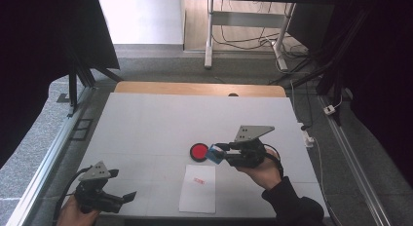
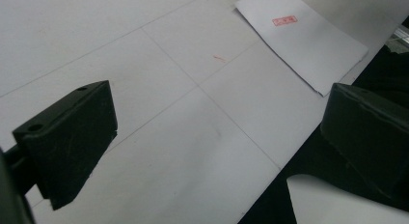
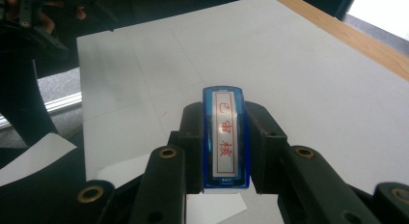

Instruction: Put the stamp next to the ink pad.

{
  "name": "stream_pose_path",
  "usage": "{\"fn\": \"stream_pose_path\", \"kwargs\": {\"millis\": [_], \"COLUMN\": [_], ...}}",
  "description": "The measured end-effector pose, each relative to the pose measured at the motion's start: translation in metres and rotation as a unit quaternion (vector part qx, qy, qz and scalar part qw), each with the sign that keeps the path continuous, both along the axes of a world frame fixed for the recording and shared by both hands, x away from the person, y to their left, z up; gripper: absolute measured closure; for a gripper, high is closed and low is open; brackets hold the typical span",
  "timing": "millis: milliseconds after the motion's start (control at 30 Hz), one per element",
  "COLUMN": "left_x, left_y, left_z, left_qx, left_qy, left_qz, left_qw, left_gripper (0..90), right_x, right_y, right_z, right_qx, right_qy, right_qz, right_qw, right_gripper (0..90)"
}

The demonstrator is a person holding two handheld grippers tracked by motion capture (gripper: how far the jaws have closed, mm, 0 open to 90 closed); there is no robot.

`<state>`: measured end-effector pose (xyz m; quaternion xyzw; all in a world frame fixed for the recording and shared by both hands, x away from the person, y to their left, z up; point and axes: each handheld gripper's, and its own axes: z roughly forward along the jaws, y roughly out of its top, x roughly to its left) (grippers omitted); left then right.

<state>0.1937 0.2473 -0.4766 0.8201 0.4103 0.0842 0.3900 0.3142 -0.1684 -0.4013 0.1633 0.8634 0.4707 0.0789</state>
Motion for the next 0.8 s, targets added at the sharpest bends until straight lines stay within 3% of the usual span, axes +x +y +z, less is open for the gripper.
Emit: {"fn": "stream_pose_path", "kwargs": {"millis": [300,800], "left_x": [0.002,-0.002], "left_y": [0.001,0.001], "left_z": [-0.001,0.001], "left_qx": [-0.005,0.01], "left_qy": [0.009,-0.004], "left_qz": [0.002,0.007], "left_qw": [0.9999,0.9999], "left_gripper": [0.0,0.0], "right_x": [0.01,0.028], "right_y": [-0.014,-0.042], "right_z": [-0.001,-0.011], "right_qx": [0.001,-0.031], "right_qy": [0.0,-0.006], "right_qz": [-0.033,-0.098], "right_qw": [0.9994,0.9947], "right_gripper": [70.8,70.8]}}
